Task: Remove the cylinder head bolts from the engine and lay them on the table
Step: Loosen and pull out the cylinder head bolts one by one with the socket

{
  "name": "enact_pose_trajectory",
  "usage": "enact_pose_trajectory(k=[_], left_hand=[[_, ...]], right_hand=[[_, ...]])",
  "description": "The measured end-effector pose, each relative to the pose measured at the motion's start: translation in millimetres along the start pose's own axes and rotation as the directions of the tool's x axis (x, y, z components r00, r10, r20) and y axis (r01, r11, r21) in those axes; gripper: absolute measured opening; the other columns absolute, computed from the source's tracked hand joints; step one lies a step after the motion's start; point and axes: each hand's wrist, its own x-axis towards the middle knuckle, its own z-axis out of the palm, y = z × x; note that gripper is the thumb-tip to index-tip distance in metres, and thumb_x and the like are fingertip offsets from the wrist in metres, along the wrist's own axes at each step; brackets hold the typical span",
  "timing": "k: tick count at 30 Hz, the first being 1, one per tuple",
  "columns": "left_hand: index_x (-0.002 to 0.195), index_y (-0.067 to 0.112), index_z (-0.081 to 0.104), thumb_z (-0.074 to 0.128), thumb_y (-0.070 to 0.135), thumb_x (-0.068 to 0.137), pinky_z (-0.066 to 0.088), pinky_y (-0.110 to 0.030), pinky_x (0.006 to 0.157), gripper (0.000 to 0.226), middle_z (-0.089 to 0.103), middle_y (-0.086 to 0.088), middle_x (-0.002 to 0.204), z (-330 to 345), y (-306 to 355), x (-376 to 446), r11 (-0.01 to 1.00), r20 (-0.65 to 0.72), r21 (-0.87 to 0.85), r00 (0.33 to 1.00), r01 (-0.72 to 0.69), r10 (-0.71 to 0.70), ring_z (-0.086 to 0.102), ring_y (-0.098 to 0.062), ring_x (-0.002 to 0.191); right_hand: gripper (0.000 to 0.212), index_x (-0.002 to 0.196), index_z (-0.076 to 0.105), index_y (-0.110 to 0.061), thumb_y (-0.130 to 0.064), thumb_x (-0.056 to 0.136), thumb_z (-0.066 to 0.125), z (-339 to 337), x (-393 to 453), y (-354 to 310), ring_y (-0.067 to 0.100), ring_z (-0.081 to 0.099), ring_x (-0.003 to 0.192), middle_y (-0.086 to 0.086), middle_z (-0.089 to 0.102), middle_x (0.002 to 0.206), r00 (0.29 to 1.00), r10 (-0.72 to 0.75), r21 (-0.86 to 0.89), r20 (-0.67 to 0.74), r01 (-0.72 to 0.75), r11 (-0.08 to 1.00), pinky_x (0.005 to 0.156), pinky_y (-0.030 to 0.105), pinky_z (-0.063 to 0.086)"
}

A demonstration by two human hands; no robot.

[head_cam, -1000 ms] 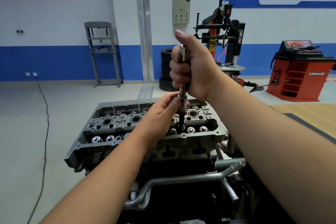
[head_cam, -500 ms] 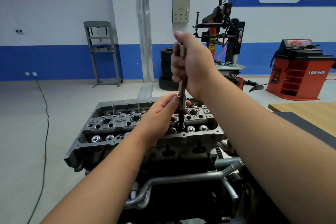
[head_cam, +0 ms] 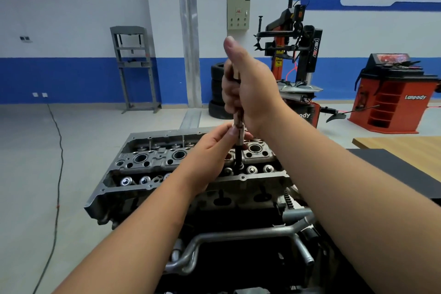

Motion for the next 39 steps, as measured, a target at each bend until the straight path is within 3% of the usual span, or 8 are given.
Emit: enact_pose_trajectory(k=[4,8,11,16,20,25,30,39], left_hand=[[0.105,0.027,0.071,0.05,0.052,0.103,0.047,-0.023,0.076,0.032,0.077,0.011,0.098,3.4,2.4,2.2,1.0,-0.037,-0.005,0.999,0.001,-0.001,0.072,-0.002,0.088],[0.102,0.02,0.066,0.073,0.052,0.088,0.054,-0.037,0.079,0.035,0.078,0.0,0.091,5.0,1.3,7.9,0.999,-0.145,-0.039,0.989,0.016,-0.021,0.074,-0.015,0.084],[0.109,0.02,0.068,0.074,0.063,0.073,0.057,-0.047,0.094,0.056,0.078,-0.002,0.099,3.3,3.4,6.1,0.998,-0.13,-0.058,0.991,0.01,-0.017,0.073,-0.023,0.099],[0.112,0.035,0.071,0.046,0.052,0.104,0.047,-0.034,0.088,0.031,0.077,0.011,0.112,1.0,5.4,-1.3,1.0,-0.006,-0.008,1.0,0.03,-0.03,0.071,-0.003,0.102],[0.108,0.025,0.069,0.052,0.043,0.106,0.048,-0.021,0.074,0.025,0.078,0.01,0.099,4.4,4.8,1.7,1.0,-0.072,0.002,0.997,0.015,-0.015,0.071,0.002,0.081],[0.107,0.029,0.067,0.063,0.066,0.08,0.055,-0.038,0.087,0.046,0.078,0.009,0.094,6.9,2.4,4.2,1.0,-0.112,0.009,0.994,0.009,-0.008,0.073,-0.007,0.09],[0.116,0.043,0.067,0.044,0.045,0.109,0.045,-0.034,0.083,0.024,0.077,0.013,0.111,1.6,4.1,-0.2,0.999,-0.04,-0.037,0.999,0.027,-0.029,0.072,-0.003,0.099],[0.107,0.021,0.069,0.07,0.036,0.097,0.056,-0.026,0.085,0.018,0.078,0.003,0.098,5.6,-1.0,6.9,0.996,-0.137,-0.083,0.99,-0.034,0.023,0.074,-0.01,0.095]], right_hand=[[0.037,0.067,0.048,-0.02,-0.043,0.095,0.056,-7.0,0.1,-7.5,0.014,0.029,0.045,-0.004,0.036,0.052,0.991,0.127,0.04,0.042,-0.129,0.991,0.048,0.027,0.029],[0.028,0.088,0.058,-0.018,-0.044,0.097,0.059,6.5,-5.6,-1.9,0.01,0.055,0.055,-0.004,0.06,0.068,0.977,-0.02,-0.139,-0.213,-0.01,0.99,0.055,0.025,0.046],[0.025,0.088,0.056,-0.019,-0.041,0.099,0.056,11.7,-7.5,4.7,0.007,0.05,0.056,-0.01,0.055,0.063,0.97,-0.157,-0.18,-0.187,0.124,0.976,0.056,0.025,0.043],[0.042,0.075,0.053,-0.017,-0.047,0.103,0.045,-3.0,0.2,-2.0,0.011,0.031,0.044,-0.005,0.038,0.053,1.0,0.029,0.103,0.0,-0.029,0.994,0.046,0.026,0.029],[0.041,0.077,0.053,-0.016,-0.053,0.096,0.054,-6.0,-2.5,4.0,0.012,0.038,0.045,-0.004,0.047,0.055,0.998,-0.017,0.011,-0.06,0.018,1.0,0.046,0.025,0.035],[0.024,0.082,0.056,-0.02,-0.04,0.089,0.067,-9.9,-7.2,22.8,0.012,0.051,0.054,-0.007,0.056,0.063,0.963,-0.218,-0.047,-0.159,0.213,0.976,0.052,0.024,0.046],[0.022,0.091,0.067,-0.022,-0.044,0.091,0.063,-17.7,1.6,21.2,0.016,0.046,0.053,0.0,0.052,0.066,0.997,-0.066,0.088,0.035,0.062,0.994,0.054,0.028,0.041],[0.013,0.1,0.054,-0.021,-0.024,0.096,0.066,-16.7,-10.1,38.1,0.016,0.063,0.059,0.001,0.067,0.071,0.955,-0.288,-0.25,-0.07,0.263,0.932,0.059,0.027,0.051]])
